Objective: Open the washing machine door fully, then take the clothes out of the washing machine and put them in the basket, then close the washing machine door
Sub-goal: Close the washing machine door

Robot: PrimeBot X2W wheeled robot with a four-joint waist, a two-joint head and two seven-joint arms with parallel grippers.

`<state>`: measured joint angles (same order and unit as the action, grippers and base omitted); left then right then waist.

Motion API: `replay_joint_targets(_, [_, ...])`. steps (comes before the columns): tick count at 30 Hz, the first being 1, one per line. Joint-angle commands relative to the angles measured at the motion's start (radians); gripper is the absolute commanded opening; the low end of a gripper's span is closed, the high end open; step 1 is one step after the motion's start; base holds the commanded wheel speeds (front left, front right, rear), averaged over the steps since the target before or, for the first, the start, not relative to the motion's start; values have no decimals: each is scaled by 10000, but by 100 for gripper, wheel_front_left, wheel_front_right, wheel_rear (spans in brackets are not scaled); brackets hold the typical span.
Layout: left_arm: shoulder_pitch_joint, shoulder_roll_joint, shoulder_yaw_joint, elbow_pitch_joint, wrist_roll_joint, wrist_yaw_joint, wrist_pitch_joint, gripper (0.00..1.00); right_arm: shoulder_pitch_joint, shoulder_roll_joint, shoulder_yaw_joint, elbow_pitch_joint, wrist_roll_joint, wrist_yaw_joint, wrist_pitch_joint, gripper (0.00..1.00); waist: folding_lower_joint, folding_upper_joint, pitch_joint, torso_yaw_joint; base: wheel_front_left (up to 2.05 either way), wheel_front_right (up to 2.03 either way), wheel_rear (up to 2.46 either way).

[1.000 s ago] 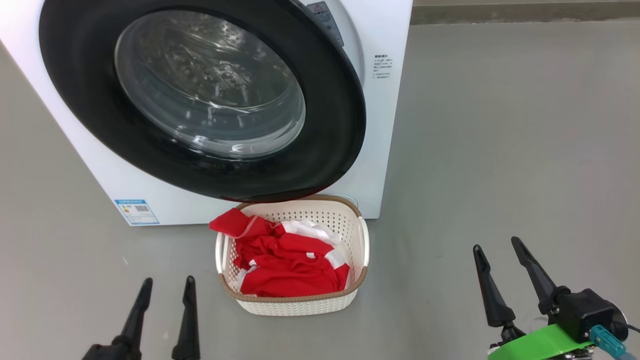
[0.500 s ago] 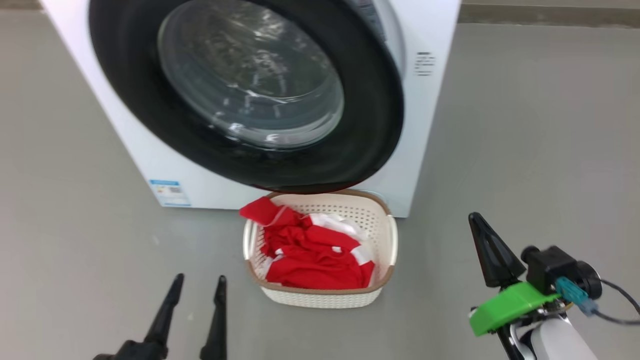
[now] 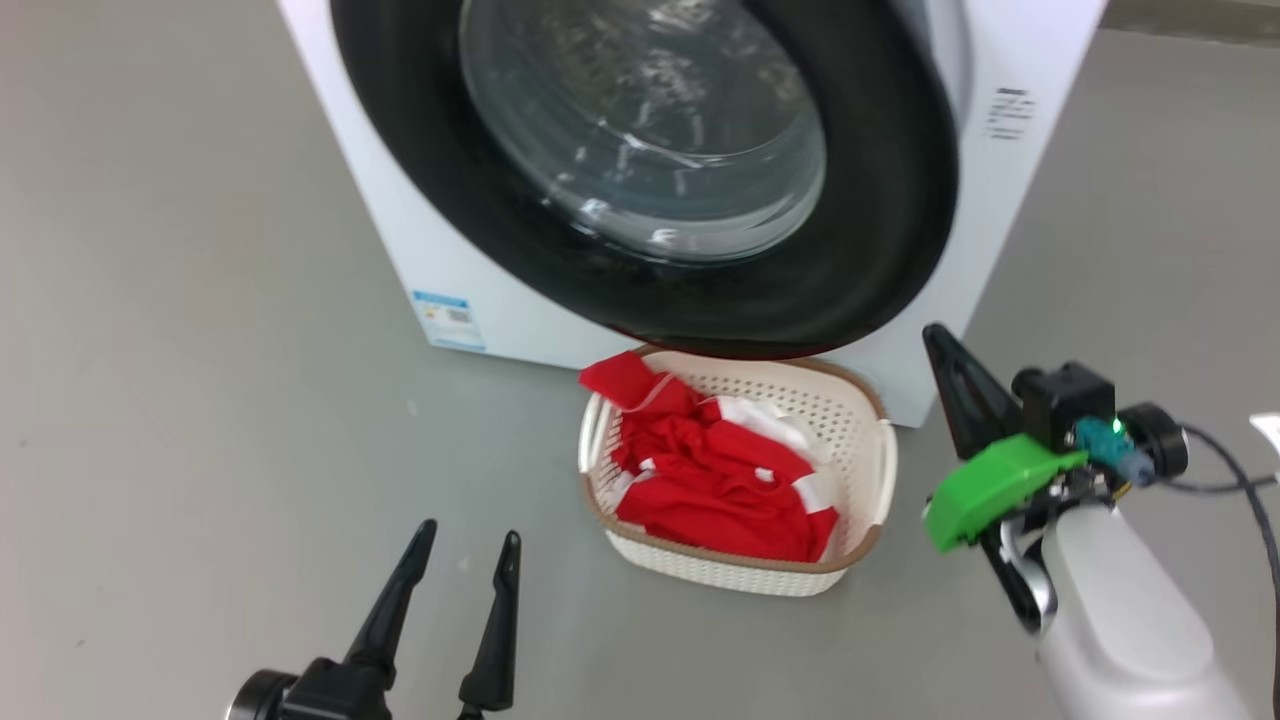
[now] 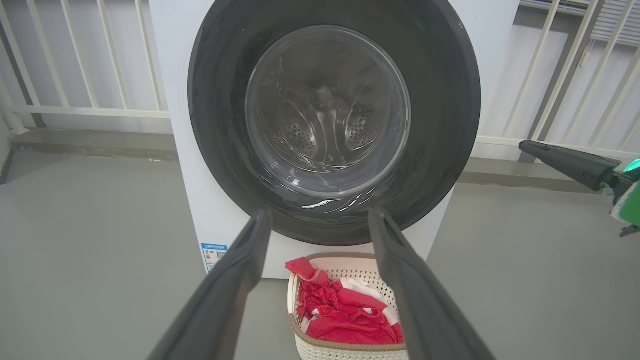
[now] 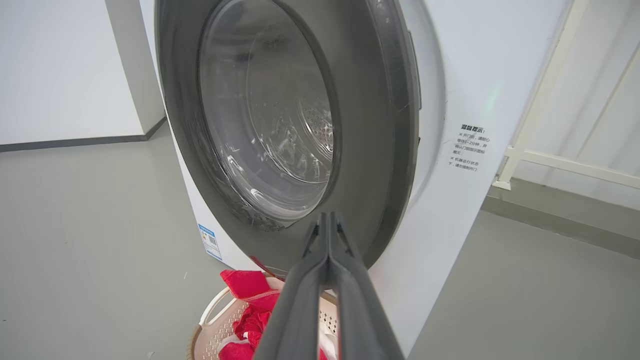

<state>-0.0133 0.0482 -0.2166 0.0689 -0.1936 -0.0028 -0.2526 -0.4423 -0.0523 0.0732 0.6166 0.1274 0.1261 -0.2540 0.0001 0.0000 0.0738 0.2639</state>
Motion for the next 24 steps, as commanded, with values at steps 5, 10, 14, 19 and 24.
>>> replay_joint_targets(5, [-563, 21, 64, -282, 267, 136, -91, 100, -1434, 21, -108, 966, -220, 46, -65, 0, -1, 0, 508, 667, 0, 0, 0])
replay_joint_targets(10, [-674, 20, -56, -326, 291, 167, -91, 100, -2148, 21, -515, 1399, -572, 46, -73, 0, -1, 0, 740, 882, 0, 0, 0])
replay_joint_targets(14, [-779, 20, -134, -298, 233, 188, -91, 100, -2696, 21, -894, 1700, -887, 46, -75, 0, -1, 0, 930, 1092, 0, 0, 0])
replay_joint_targets(19, [-1040, 20, -297, -237, 210, 120, -91, 100, -3415, -45, -1504, 2060, -1403, 46, -76, 0, -1, 0, 1216, 1390, 0, 0, 0])
replay_joint_targets(24, [-1167, 20, -372, -226, 120, 90, -91, 100, -3920, -153, -2023, 2212, -1661, 46, -77, 0, -1, 0, 1459, 1562, 0, 0, 0])
